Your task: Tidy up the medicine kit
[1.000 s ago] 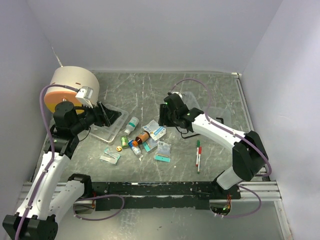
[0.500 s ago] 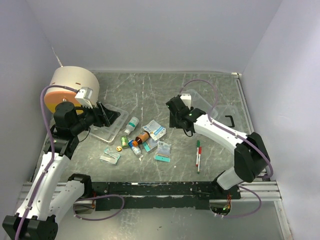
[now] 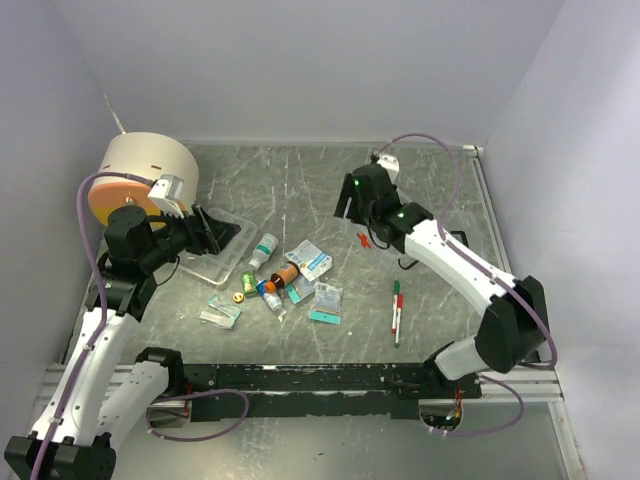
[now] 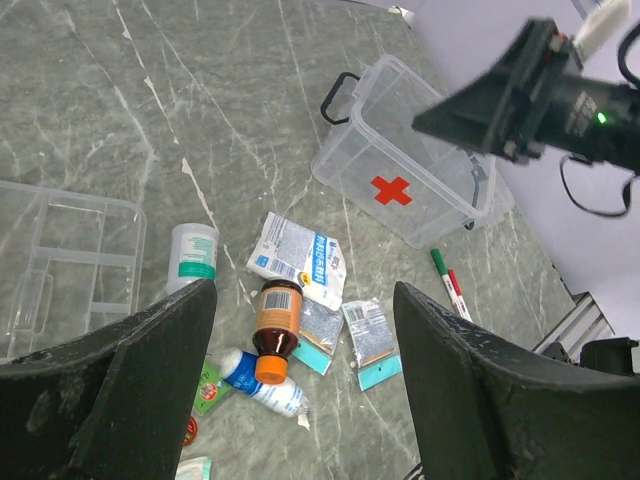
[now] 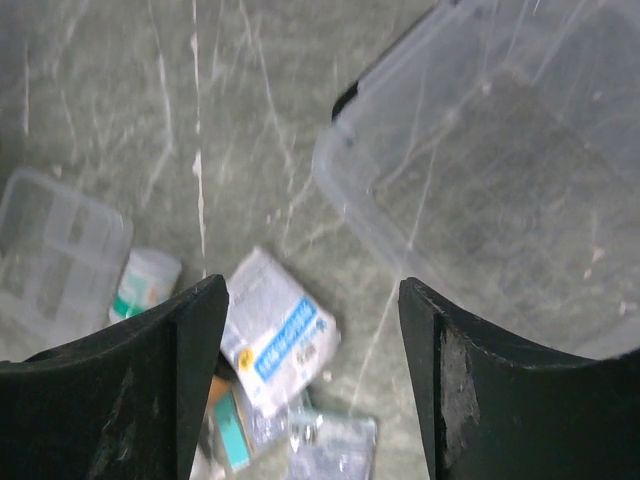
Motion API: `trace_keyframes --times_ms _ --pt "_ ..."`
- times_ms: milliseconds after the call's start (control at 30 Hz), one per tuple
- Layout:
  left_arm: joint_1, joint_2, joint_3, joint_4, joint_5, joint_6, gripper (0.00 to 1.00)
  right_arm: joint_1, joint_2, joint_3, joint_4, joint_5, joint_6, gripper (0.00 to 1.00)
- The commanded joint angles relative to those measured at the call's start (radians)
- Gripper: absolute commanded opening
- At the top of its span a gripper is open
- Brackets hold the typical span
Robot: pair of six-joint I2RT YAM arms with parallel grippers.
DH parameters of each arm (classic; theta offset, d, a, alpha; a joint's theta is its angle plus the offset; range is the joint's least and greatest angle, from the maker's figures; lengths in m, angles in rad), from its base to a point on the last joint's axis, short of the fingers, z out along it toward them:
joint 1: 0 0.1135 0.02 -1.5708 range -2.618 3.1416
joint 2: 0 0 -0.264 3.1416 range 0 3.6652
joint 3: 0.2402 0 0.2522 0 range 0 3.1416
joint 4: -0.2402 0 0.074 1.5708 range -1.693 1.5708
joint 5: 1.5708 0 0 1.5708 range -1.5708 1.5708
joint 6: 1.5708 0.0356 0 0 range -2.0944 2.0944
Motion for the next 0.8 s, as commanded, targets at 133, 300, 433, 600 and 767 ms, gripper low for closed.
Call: trace_keyframes --times_ms 133,300,433,600,767 --pt "-0.007 0.016 0.01 0.025 0.04 0.022 0.82 -0.095 0.259 0.215 0.024 -0.003 -0.032 0.7" --pt "-0.007 0.027 0.006 0.042 0.07 0.014 0.82 -0.136 0.362 0.285 0.005 -0.075 -0.043 0.68" --pt "-0.007 0.03 0.004 0.045 0.071 0.011 0.82 -0.141 0.431 0.316 0.001 -0.159 -0.086 0.66" --pt "-0.007 0.032 0.005 0.039 0.067 0.014 0.82 -0.138 0.469 0.328 0.027 -0.341 -0.196 0.56" --pt "-0.007 0.035 0.005 0.038 0.067 0.015 0.82 -0.133 0.456 0.305 0.039 -0.427 -0.306 0.48"
